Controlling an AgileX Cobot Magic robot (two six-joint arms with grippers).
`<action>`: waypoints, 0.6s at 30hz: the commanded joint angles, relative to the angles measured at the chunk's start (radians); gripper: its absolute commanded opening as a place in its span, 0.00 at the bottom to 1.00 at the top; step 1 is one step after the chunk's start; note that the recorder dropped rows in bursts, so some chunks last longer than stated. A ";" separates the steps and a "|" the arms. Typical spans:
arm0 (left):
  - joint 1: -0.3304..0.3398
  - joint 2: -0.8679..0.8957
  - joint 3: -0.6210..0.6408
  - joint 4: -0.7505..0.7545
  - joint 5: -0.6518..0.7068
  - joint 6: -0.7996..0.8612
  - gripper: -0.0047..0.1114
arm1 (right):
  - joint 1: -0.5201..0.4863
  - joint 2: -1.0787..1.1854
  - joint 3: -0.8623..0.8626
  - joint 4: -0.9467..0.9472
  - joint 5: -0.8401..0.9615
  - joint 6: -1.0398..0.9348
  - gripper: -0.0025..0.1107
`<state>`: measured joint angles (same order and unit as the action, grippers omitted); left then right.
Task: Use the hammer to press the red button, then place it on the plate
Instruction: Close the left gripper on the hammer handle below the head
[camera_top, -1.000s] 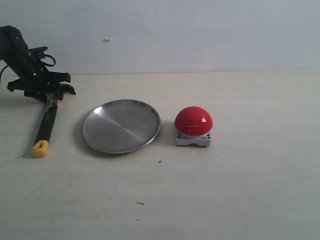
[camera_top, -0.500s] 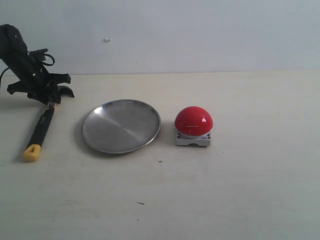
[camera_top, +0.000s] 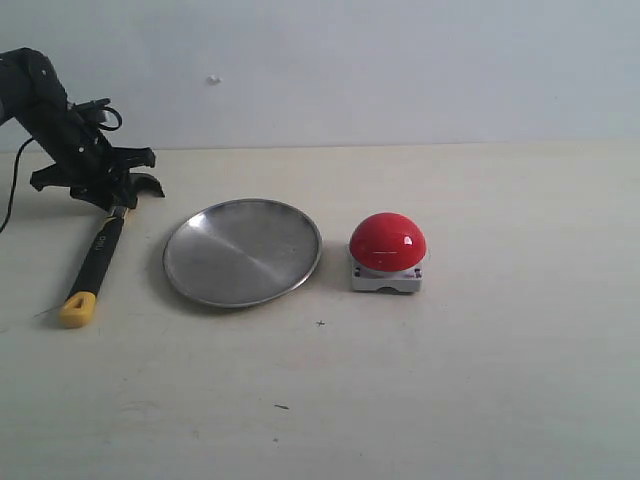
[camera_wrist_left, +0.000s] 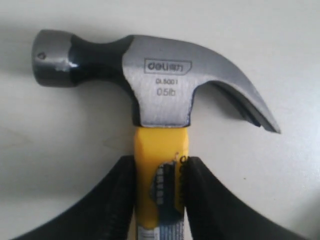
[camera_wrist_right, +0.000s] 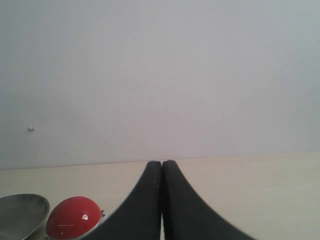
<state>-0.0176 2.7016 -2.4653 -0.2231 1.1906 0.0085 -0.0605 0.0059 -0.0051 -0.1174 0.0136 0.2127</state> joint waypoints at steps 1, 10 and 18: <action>-0.005 0.012 0.019 -0.022 0.030 -0.003 0.46 | -0.005 -0.006 0.005 -0.006 -0.001 -0.002 0.02; -0.005 -0.017 -0.020 0.104 0.030 -0.009 0.52 | -0.005 -0.006 0.005 -0.006 -0.001 -0.002 0.02; -0.005 -0.017 -0.062 0.122 0.030 -0.009 0.52 | -0.005 -0.006 0.005 -0.006 -0.001 -0.002 0.02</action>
<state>-0.0212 2.6937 -2.5174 -0.1102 1.2196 0.0000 -0.0605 0.0059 -0.0051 -0.1174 0.0136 0.2127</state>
